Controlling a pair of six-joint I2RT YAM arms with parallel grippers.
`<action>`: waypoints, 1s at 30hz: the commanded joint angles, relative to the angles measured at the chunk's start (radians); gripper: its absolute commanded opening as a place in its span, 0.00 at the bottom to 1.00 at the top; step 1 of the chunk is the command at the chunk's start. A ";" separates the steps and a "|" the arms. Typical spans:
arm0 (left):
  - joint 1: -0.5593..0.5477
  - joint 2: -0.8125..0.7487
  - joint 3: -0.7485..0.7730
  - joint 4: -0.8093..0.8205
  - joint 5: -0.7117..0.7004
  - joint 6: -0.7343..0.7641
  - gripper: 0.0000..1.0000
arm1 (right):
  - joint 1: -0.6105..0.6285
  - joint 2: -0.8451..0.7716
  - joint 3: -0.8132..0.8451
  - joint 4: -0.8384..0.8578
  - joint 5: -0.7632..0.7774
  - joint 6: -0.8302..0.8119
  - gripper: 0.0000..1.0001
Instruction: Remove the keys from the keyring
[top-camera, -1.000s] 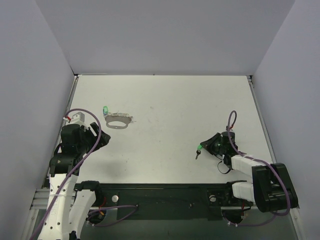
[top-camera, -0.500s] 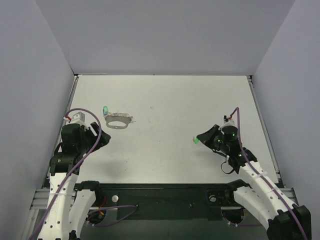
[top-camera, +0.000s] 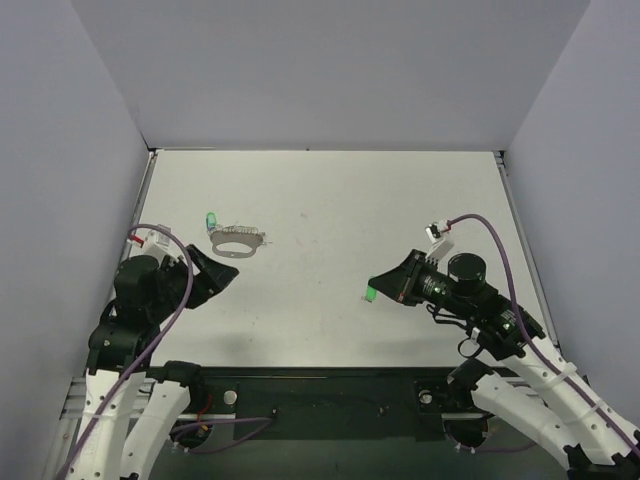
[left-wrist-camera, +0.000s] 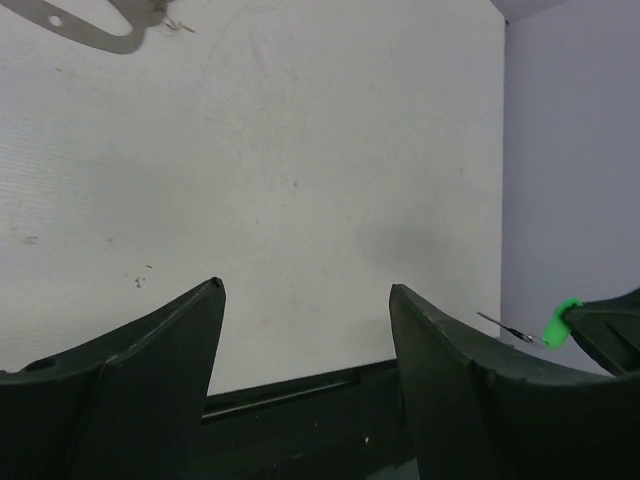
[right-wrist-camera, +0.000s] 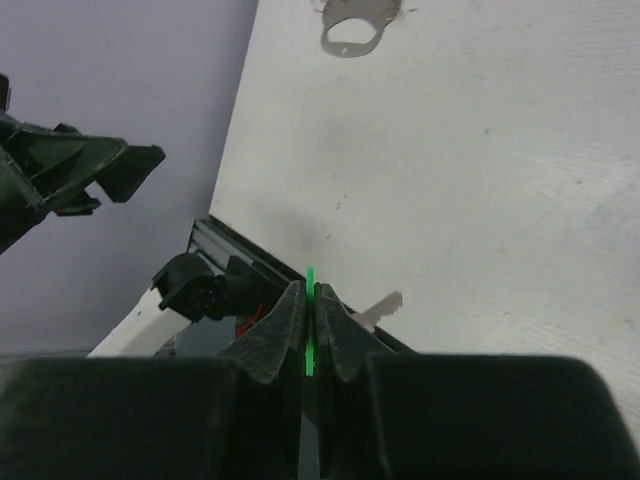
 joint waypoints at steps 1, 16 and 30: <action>-0.100 -0.009 0.108 0.060 0.074 -0.014 0.76 | 0.149 0.010 0.101 0.031 0.022 0.028 0.00; -0.166 0.109 0.364 0.165 0.220 0.081 0.73 | 0.601 0.171 0.383 -0.055 0.445 -0.013 0.00; -0.831 0.531 0.804 0.000 -0.500 0.271 0.73 | 0.771 0.381 0.708 -0.457 0.945 0.162 0.00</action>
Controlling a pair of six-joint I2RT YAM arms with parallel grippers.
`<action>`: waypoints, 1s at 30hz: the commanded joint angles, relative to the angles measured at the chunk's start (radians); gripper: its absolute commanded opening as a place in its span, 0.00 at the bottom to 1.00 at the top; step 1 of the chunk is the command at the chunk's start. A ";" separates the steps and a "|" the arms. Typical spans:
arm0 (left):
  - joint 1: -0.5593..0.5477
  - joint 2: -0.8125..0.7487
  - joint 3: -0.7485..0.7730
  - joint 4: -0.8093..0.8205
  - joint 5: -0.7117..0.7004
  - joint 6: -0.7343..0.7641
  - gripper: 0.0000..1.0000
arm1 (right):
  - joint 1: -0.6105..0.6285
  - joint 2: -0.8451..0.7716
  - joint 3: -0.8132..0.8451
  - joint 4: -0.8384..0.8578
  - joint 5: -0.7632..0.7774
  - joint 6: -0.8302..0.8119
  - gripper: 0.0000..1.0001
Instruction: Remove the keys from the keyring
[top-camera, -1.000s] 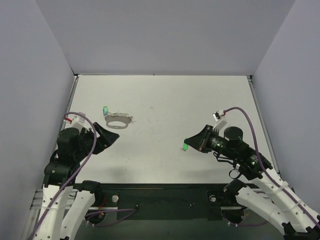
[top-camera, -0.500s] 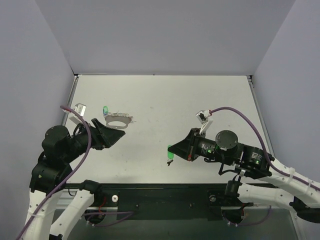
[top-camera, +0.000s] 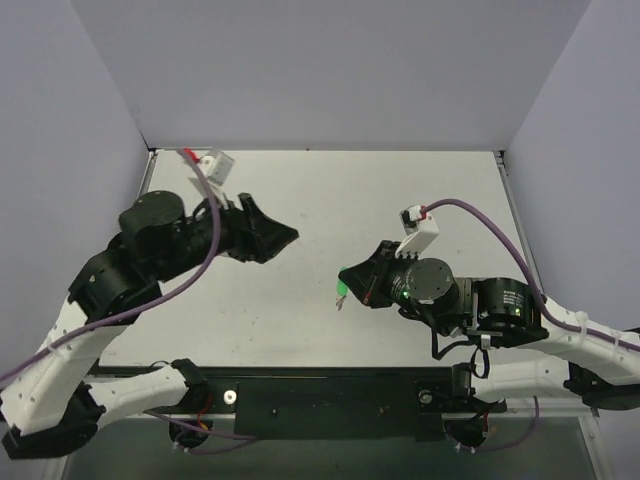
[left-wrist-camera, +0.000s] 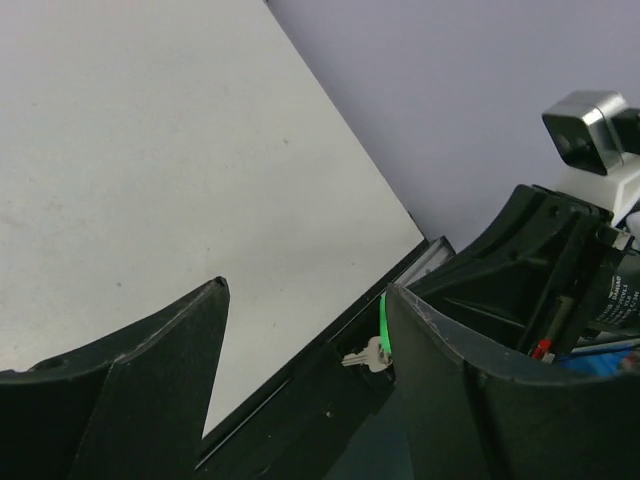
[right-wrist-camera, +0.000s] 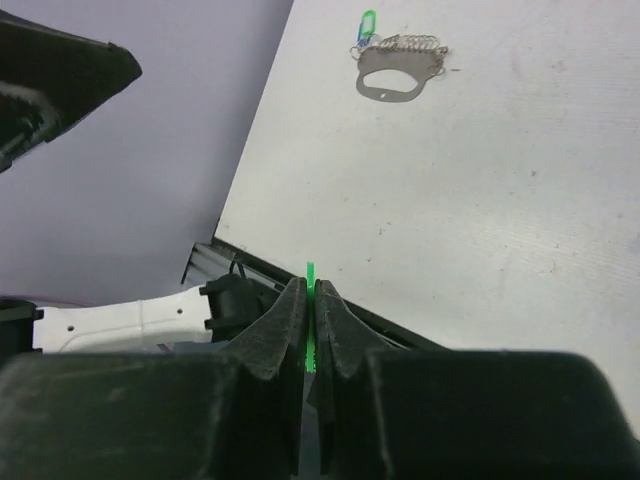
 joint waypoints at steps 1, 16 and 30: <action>-0.397 0.167 0.183 -0.090 -0.466 0.152 0.73 | 0.030 0.042 0.078 -0.140 0.184 0.072 0.00; -0.625 -0.047 -0.210 0.350 -0.318 0.154 0.67 | 0.070 -0.107 0.017 -0.186 0.236 0.142 0.00; -0.834 0.021 -0.205 0.439 -0.412 0.256 0.64 | 0.109 -0.128 0.016 -0.026 0.057 -0.006 0.00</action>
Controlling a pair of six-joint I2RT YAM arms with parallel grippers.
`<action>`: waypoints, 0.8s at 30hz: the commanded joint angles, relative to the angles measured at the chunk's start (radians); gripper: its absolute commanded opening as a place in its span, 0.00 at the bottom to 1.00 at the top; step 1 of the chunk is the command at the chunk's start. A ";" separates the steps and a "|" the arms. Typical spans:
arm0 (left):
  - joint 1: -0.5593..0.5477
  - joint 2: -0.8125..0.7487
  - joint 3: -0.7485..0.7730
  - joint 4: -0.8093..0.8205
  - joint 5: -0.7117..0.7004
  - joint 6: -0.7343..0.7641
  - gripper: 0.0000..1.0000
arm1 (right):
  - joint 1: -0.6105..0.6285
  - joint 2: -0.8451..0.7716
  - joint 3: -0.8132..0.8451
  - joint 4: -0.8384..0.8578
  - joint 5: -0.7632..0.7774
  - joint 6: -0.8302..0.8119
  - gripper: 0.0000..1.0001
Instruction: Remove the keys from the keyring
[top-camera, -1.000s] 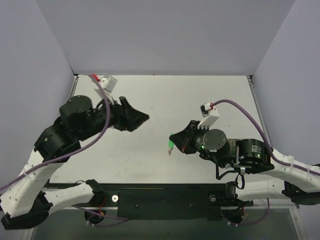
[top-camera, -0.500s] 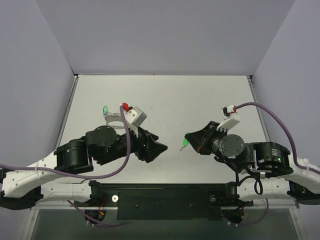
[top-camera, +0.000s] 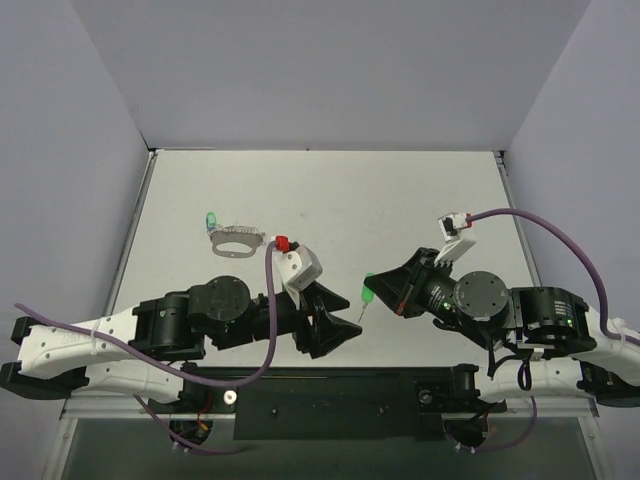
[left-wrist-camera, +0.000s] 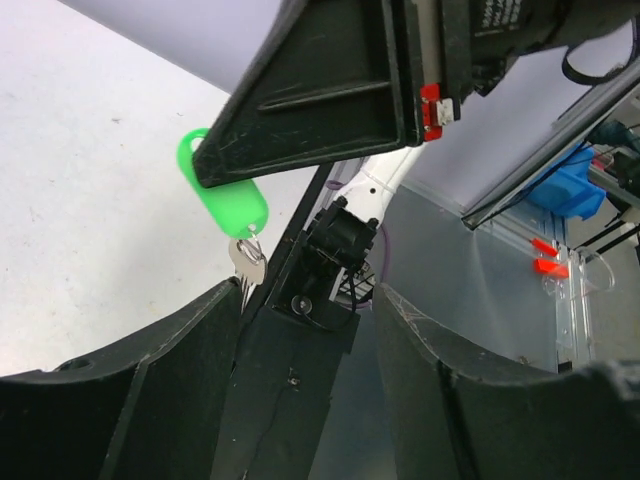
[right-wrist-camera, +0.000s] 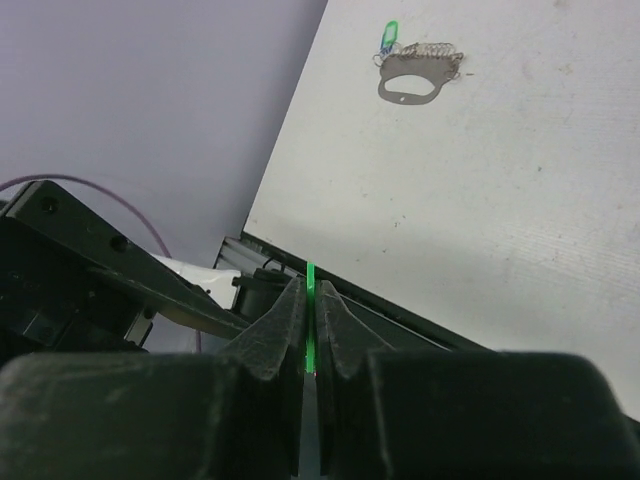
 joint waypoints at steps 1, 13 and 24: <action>-0.064 -0.003 0.034 0.080 -0.082 0.057 0.64 | 0.022 -0.010 -0.018 0.103 -0.068 -0.070 0.00; -0.193 0.071 0.114 0.031 -0.290 0.117 0.56 | 0.074 -0.008 0.007 0.123 -0.061 -0.090 0.00; -0.211 0.022 0.094 0.062 -0.372 0.126 0.56 | 0.129 0.003 0.030 0.117 -0.019 -0.118 0.00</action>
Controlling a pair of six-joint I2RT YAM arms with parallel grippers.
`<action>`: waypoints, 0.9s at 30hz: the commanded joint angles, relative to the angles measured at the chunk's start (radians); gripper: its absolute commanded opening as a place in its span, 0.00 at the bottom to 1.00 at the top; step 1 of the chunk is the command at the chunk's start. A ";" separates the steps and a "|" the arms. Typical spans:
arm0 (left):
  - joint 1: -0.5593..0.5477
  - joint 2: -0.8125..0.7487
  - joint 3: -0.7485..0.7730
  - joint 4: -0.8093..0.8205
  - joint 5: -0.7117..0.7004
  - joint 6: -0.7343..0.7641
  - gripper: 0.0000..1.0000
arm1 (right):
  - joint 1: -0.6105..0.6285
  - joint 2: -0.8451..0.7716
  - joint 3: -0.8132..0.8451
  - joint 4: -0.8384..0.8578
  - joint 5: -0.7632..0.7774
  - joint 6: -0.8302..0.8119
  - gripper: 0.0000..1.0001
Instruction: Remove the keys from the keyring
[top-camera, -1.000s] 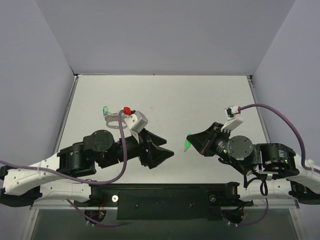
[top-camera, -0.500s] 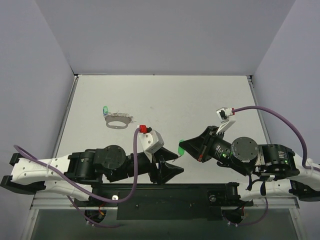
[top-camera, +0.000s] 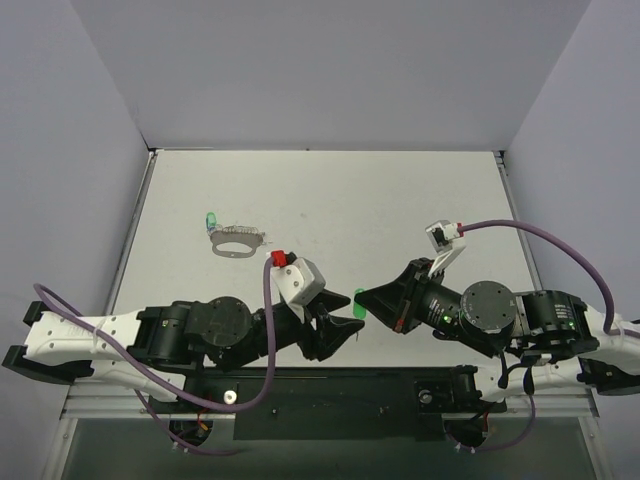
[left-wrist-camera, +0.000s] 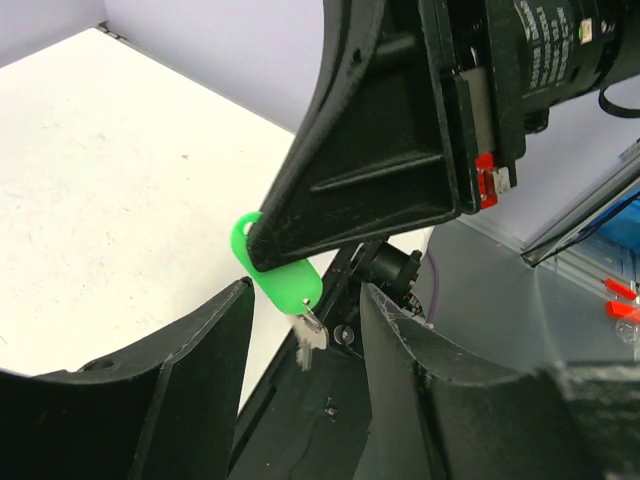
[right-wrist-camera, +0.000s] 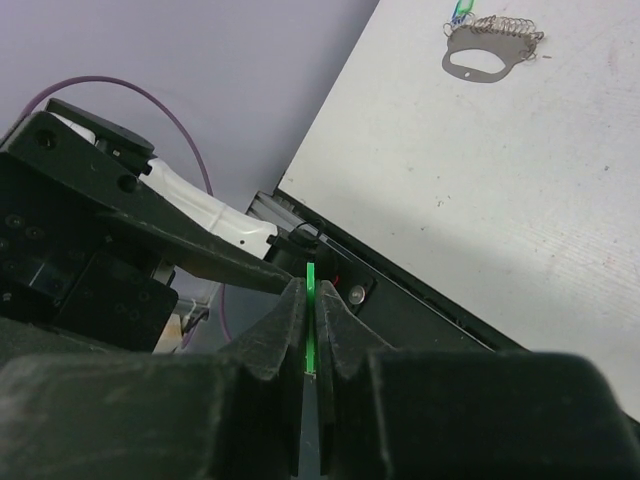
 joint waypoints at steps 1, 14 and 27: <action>-0.004 -0.044 0.036 0.044 -0.030 0.011 0.56 | 0.021 0.008 0.037 0.031 0.044 -0.026 0.00; -0.004 -0.037 0.048 0.021 0.042 -0.012 0.56 | 0.074 0.027 0.057 0.079 0.053 -0.077 0.00; -0.004 -0.112 -0.012 0.064 0.142 -0.049 0.52 | 0.126 0.037 0.053 0.160 0.036 -0.135 0.00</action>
